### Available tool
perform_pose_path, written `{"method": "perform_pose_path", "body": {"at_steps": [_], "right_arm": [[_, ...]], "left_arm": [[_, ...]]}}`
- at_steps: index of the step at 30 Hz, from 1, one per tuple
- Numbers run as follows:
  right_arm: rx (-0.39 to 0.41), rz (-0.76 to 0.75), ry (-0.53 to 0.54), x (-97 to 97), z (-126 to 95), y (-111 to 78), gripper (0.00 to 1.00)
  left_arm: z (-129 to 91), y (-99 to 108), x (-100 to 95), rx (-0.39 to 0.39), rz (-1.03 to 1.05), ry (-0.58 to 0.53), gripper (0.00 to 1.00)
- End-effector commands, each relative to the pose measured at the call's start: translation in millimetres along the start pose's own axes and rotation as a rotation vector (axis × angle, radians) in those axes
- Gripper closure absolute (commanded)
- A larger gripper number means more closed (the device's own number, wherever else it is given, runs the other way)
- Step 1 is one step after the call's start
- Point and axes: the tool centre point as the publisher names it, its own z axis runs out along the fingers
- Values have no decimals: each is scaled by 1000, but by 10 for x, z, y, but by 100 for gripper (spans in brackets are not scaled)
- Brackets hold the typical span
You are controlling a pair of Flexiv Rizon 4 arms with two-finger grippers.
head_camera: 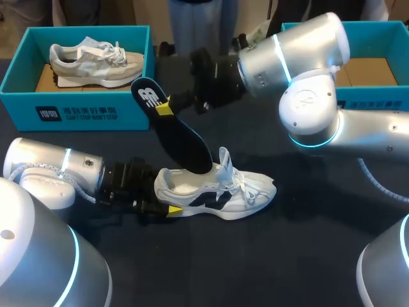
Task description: Take the shoe out of the shoebox, open the shoe tongue, remove and reinsert the insole, then place the shoe into the shoebox
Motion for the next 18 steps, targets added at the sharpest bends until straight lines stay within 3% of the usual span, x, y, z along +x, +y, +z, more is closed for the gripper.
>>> {"method": "perform_pose_path", "body": {"at_steps": [1, 11, 18], "right_arm": [[-1, 0, -1, 6, 4, -1, 100], [-1, 0, -1, 6, 4, -1, 100], [46, 104, 126, 3, -273, 92, 100]], "left_arm": [[56, 34, -4, -4, -1, 1, 100], [56, 34, -4, -4, -1, 1, 100], [56, 34, -4, -4, -1, 1, 100]]}}
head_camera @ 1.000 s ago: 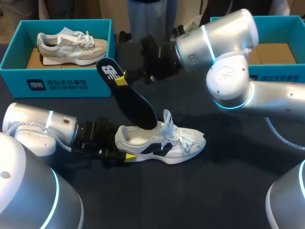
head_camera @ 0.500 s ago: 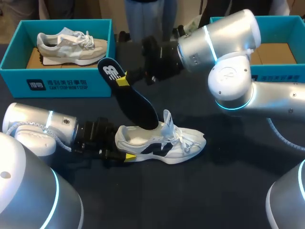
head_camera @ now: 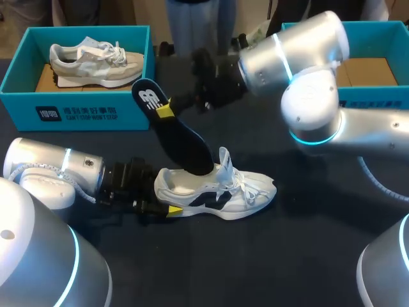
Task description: Take the shoe out of the shoebox, open the shoe tongue, remove and reinsert the insole, then place the shoe into the shoebox
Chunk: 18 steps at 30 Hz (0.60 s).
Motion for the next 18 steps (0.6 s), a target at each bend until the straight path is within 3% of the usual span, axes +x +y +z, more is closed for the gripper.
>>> {"method": "perform_pose_path", "body": {"at_steps": [1, 15, 18], "right_arm": [[34, 34, 53, -47, -275, 141, 100], [-83, 183, 206, 177, -779, 722, 100], [-159, 186, 224, 239, -881, 845, 100]], "left_arm": [[55, 34, -4, -4, -1, 1, 100], [55, 34, -4, -4, -1, 1, 100], [55, 34, -4, -4, -1, 1, 100]]}}
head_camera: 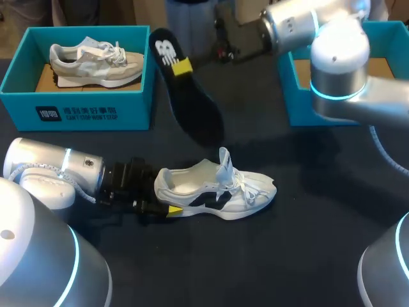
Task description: Take the shoe out of the shoebox, open the shoe tongue, remove and reinsert the insole, then place the shoe into the shoebox
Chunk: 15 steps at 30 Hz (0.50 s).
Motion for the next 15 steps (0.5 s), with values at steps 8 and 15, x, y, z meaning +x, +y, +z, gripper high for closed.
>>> {"method": "perform_pose_path", "body": {"at_steps": [8, 15], "right_arm": [[-129, -4, 28, 368, -248, 254, 100], [-111, 28, 1, 472, -339, 298, 100]], "left_arm": [[56, 34, -4, -4, -1, 1, 100], [56, 34, -4, -4, -1, 1, 100]]}}
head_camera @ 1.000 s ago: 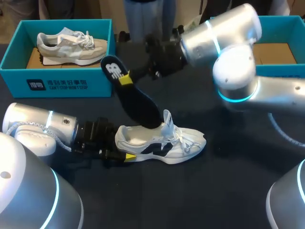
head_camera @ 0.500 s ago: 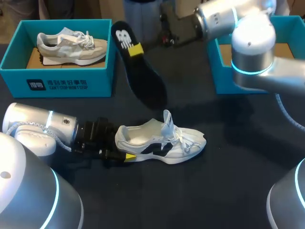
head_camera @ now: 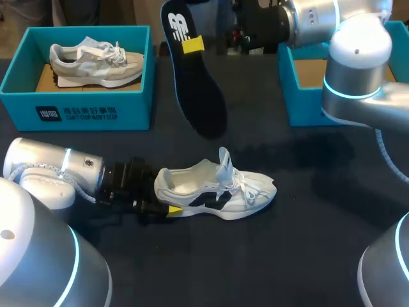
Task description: Take the shoe out of the shoebox, open the shoe tongue, remove and reinsert the insole, then place the shoe into the shoebox
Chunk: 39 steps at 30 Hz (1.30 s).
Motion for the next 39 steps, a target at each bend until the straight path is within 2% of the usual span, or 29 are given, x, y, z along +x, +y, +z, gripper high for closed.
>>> {"method": "perform_pose_path", "body": {"at_steps": [1, 17, 20, 22, 24, 28, 32, 39], "right_arm": [[4, -9, -31, 80, -65, 32, 100], [4, -9, -31, 80, -65, 32, 100], [-88, 60, -63, 78, -270, 38, 100], [-115, 99, -84, 105, -399, 41, 100], [-126, 112, -96, 171, -511, 63, 100], [-98, 123, -125, 320, -657, 116, 100], [-66, 149, -166, 448, -758, 157, 100], [-81, 171, -221, 727, -894, 201, 100]], "left_arm": [[56, 34, -4, -4, -1, 1, 100], [56, 34, -4, -4, -1, 1, 100], [56, 34, -4, -4, -1, 1, 100], [56, 34, -4, -4, -1, 1, 100], [56, 34, -4, -4, -1, 1, 100], [56, 34, -4, -4, -1, 1, 100], [56, 34, -4, -4, -1, 1, 100], [56, 34, -4, -4, -1, 1, 100]]}}
